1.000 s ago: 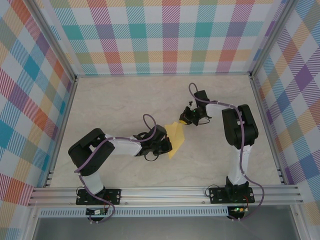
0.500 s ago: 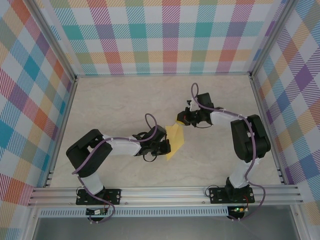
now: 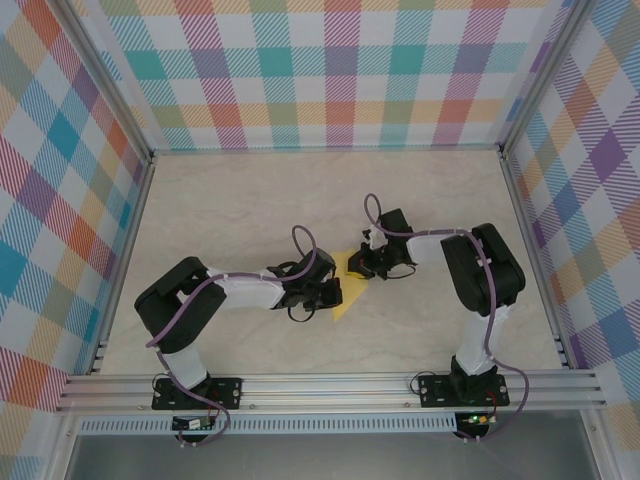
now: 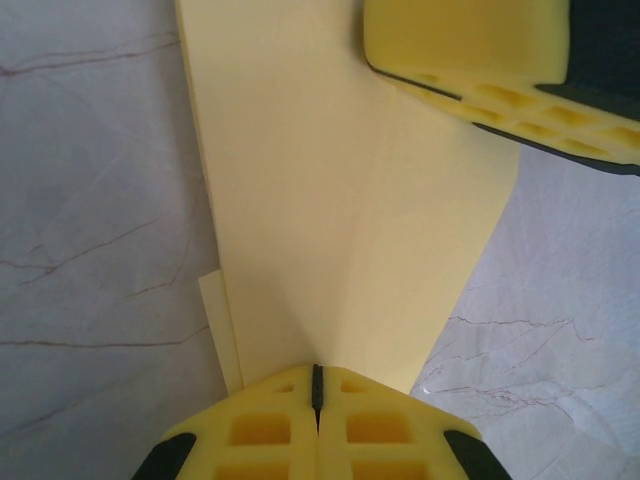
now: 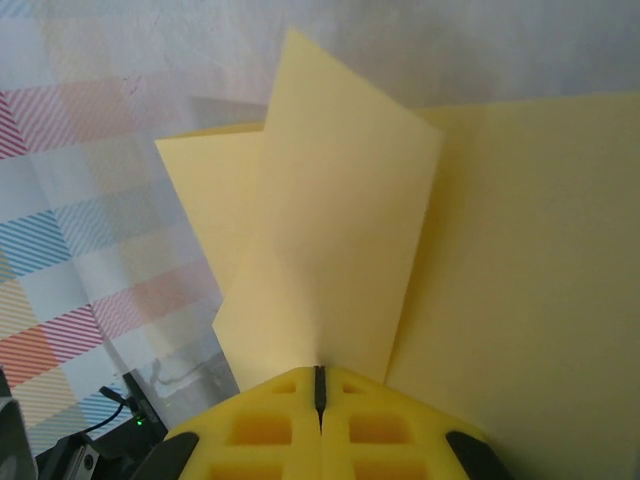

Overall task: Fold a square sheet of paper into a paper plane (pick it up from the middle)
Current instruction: Fourth fold the wing at the center of the table.

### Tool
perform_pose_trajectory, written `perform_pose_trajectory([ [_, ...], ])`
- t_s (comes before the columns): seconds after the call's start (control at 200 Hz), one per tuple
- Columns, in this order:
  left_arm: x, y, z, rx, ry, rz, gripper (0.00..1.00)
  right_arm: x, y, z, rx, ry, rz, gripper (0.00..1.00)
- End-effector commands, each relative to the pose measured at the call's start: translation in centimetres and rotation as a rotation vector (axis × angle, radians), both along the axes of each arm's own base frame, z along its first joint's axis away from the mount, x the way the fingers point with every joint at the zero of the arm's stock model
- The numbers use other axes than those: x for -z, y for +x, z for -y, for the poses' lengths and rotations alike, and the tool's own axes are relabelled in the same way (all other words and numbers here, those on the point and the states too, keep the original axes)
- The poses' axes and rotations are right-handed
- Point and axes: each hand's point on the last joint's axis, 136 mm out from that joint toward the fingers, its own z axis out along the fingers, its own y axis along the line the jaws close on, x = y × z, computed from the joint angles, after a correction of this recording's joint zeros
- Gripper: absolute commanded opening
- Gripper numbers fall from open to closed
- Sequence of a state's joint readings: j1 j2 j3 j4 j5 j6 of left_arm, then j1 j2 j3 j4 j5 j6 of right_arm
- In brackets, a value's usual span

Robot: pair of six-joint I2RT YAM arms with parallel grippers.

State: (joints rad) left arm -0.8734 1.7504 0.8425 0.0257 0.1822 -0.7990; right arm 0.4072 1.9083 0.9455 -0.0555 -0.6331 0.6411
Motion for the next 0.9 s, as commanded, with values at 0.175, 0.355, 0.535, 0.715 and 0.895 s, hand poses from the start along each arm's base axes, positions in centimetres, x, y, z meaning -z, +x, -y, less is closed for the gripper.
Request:
perform_pose_trajectory([
  [0.175, 6.1, -5.5, -5.2, 0.02, 0.229, -0.203, 0.04, 1.1, 4.2, 2.4, 0.09, -0.098, 0.102, 0.02],
  [0.355, 6.4, -5.6, -5.5, 0.019, 0.236, -0.209, 0.04, 0.8, 6.2, 3.0, 0.115, -0.093, 0.119, 0.02],
  [0.535, 6.4, -5.7, -5.6, 0.019, 0.238, -0.21, 0.03, 0.8, 7.6, 4.0, 0.14, -0.14, 0.132, 0.02],
  [0.715, 6.3, -5.7, -5.5, 0.022, 0.235, -0.207, 0.03, -0.9, 8.7, 4.1, 0.146, -0.114, 0.155, 0.03],
  [0.895, 6.2, -5.7, -5.5, 0.02, 0.233, -0.202, 0.04, -5.4, 8.5, 3.2, 0.116, -0.04, 0.209, 0.07],
])
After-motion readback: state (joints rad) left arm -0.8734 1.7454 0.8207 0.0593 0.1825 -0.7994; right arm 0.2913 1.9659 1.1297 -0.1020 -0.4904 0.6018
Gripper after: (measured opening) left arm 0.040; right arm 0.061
